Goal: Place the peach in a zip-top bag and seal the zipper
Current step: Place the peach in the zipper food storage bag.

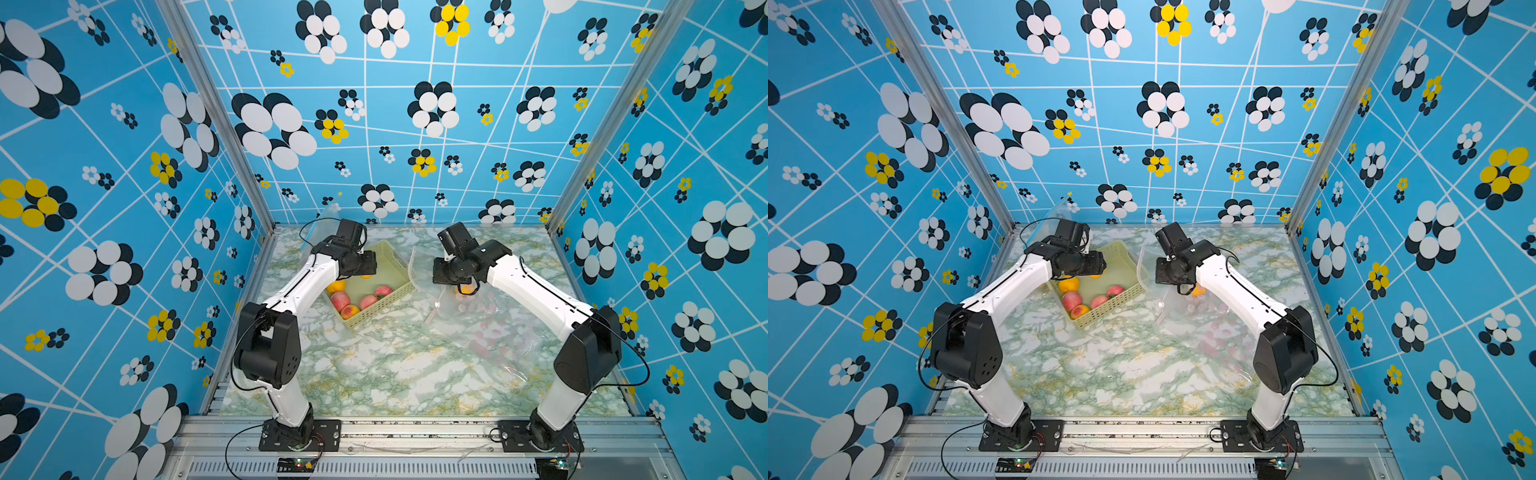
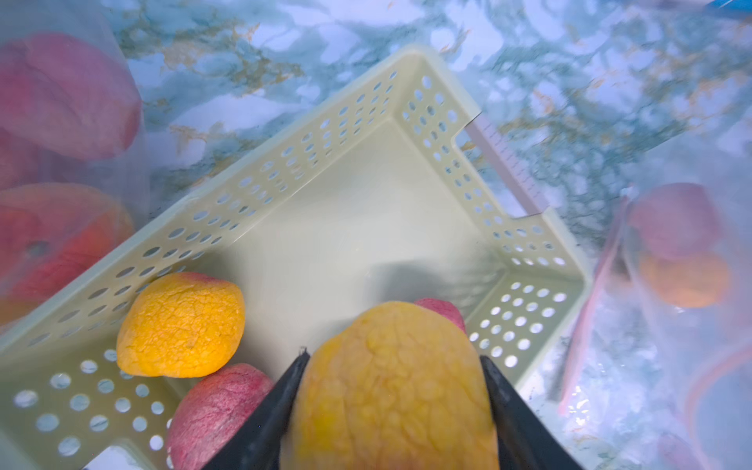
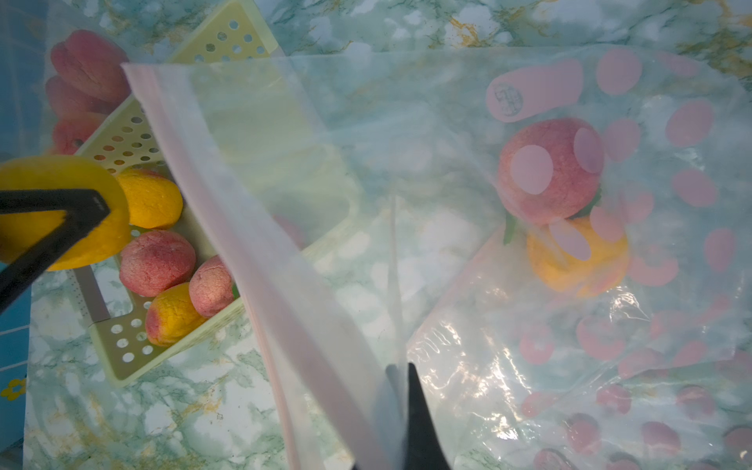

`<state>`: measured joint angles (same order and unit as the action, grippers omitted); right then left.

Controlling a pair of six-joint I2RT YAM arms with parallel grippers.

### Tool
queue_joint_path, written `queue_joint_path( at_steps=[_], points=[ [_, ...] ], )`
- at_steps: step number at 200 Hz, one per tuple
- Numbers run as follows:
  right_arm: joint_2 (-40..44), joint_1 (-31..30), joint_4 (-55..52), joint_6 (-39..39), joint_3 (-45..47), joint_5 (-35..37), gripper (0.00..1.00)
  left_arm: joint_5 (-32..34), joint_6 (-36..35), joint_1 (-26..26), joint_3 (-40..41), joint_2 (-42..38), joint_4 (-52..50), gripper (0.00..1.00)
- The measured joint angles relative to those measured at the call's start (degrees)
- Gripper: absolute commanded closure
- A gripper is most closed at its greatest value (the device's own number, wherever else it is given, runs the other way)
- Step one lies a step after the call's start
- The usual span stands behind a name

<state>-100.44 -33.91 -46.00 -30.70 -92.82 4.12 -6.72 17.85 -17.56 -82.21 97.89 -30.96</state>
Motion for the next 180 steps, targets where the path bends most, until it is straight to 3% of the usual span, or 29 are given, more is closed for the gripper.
queue_joint_path(
  at_steps=[49, 92, 180],
  points=[
    [0.0, 0.0, 0.0, 0.0, 0.0, 0.0, 1.0, -7.1, 5.4, -1.9, 4.9, -7.1, 7.0, 0.42],
    [0.0, 0.0, 0.5, -0.2, 0.0, -0.4, 1.0, -11.1, 9.2, -7.3, 5.7, -8.8, 12.5, 0.42],
    [0.9, 0.0, 2.1, -1.1, 0.3, -2.4, 1.0, -11.7, 11.8, -15.4, 2.5, 0.2, 17.2, 0.39]
  ],
)
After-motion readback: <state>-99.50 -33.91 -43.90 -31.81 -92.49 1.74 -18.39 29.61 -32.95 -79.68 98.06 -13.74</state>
